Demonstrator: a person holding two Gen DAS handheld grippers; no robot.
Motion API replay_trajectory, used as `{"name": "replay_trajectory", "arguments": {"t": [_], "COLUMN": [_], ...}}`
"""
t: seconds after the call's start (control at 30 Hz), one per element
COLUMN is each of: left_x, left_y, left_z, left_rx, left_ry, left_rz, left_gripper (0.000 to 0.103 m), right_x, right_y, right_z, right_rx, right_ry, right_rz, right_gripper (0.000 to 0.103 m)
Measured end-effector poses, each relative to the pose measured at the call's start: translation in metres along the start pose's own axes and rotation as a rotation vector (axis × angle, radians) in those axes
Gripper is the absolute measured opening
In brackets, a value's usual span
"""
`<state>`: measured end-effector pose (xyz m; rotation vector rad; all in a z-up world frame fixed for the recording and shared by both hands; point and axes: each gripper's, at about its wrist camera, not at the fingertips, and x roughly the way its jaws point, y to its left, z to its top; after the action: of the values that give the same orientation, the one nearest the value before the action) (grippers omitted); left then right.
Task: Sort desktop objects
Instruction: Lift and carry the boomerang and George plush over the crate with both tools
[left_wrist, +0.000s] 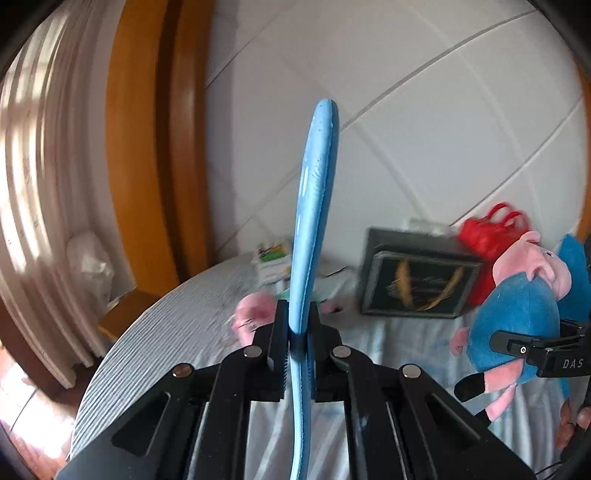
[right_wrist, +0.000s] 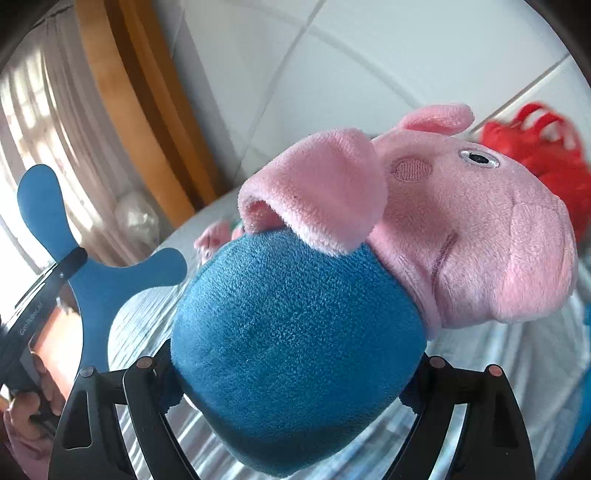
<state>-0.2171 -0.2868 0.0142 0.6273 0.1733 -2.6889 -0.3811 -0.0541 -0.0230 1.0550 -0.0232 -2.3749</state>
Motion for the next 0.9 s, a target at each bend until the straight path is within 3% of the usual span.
{"name": "replay_trajectory", "arguments": {"t": [0.2, 0.47, 0.6, 0.9], "left_x": [-0.057, -0.127, -0.156, -0.220], "left_y": [-0.073, -0.204, -0.275, -0.428], "left_z": [0.023, 0.043, 0.044, 0.041], "left_rx": [0.043, 0.111, 0.145, 0.192], "left_ry": [-0.092, -0.197, -0.222, -0.219], "left_rz": [-0.145, -0.417, -0.526, -0.732], "left_gripper": [0.008, 0.008, 0.008, 0.008], "right_x": [-0.112, -0.254, -0.328, -0.448], "right_y": [-0.018, -0.065, -0.104, -0.186], "right_z": [-0.011, -0.040, -0.063, -0.107], "right_rx": [-0.002, 0.050, 0.112, 0.195], "right_ry": [-0.141, -0.295, -0.357, -0.414], "right_rz": [-0.134, -0.342, -0.468, -0.637], "right_gripper": [0.089, 0.089, 0.089, 0.089]}}
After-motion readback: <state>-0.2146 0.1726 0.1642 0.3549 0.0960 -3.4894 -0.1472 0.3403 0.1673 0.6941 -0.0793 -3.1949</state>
